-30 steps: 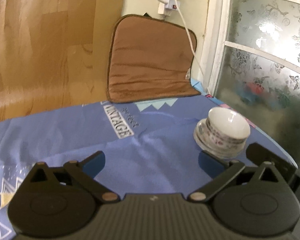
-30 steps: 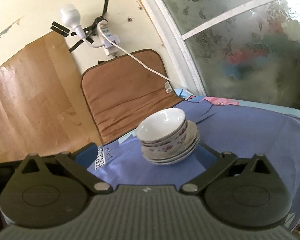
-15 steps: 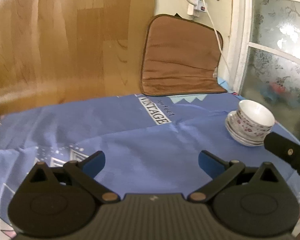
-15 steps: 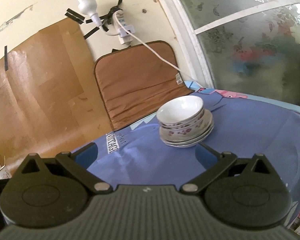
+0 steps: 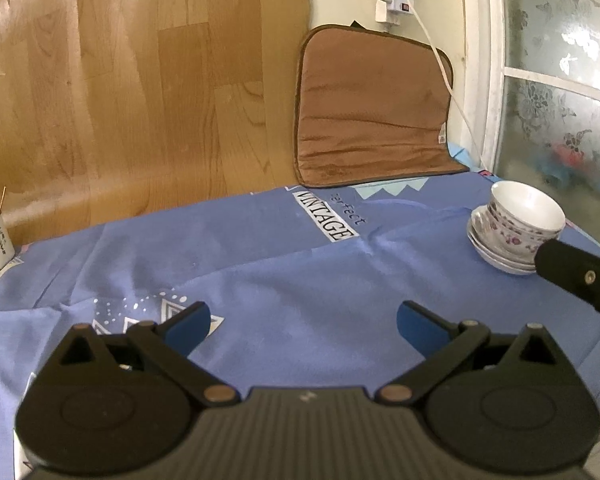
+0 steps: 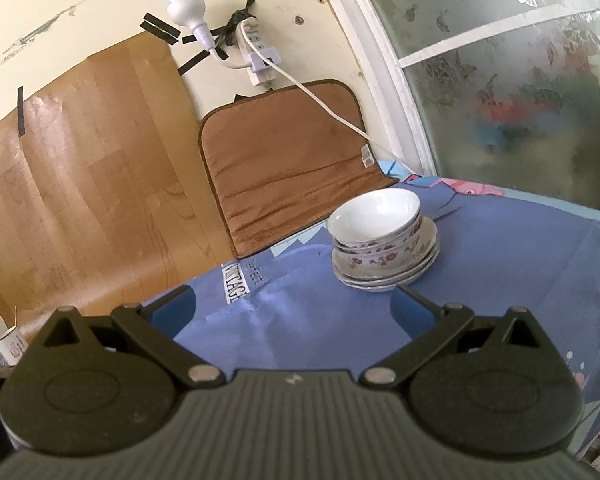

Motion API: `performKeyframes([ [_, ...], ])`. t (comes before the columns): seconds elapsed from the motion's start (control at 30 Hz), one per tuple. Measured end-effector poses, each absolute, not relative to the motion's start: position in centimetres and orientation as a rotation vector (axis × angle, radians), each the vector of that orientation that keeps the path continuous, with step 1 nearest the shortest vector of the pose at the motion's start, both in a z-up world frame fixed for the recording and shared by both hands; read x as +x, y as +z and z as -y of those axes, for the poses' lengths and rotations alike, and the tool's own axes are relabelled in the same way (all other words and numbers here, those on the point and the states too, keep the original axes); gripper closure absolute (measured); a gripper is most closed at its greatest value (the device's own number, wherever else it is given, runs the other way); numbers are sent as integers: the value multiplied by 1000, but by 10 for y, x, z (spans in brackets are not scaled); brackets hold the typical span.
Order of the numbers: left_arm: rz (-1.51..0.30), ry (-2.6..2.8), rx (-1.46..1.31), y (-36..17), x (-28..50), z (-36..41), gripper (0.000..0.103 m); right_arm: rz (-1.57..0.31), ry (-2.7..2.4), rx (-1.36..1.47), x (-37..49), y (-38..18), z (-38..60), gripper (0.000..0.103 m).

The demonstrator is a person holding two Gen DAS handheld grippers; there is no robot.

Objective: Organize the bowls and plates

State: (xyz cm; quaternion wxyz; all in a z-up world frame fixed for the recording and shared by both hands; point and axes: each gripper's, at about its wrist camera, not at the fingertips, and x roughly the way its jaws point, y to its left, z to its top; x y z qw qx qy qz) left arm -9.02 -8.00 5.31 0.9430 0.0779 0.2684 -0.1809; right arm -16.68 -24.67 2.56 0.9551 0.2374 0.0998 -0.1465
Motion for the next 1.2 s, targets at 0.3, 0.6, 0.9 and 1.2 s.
performKeyframes([
  [0.3,-545,-358,241,47,-97,95,0,-207,-299,516,-169,20,252,0],
  [0.6,-584,-345,258,41,-94,101,0,-217,-304,551,-168,16,258,0],
  [0.9,-613,-365,278,36,-92,106,0,-224,-304,573,-168,13,263,0],
  [1.2,-627,-375,289,34,-93,109,0,-234,-305,593,-168,11,266,0],
])
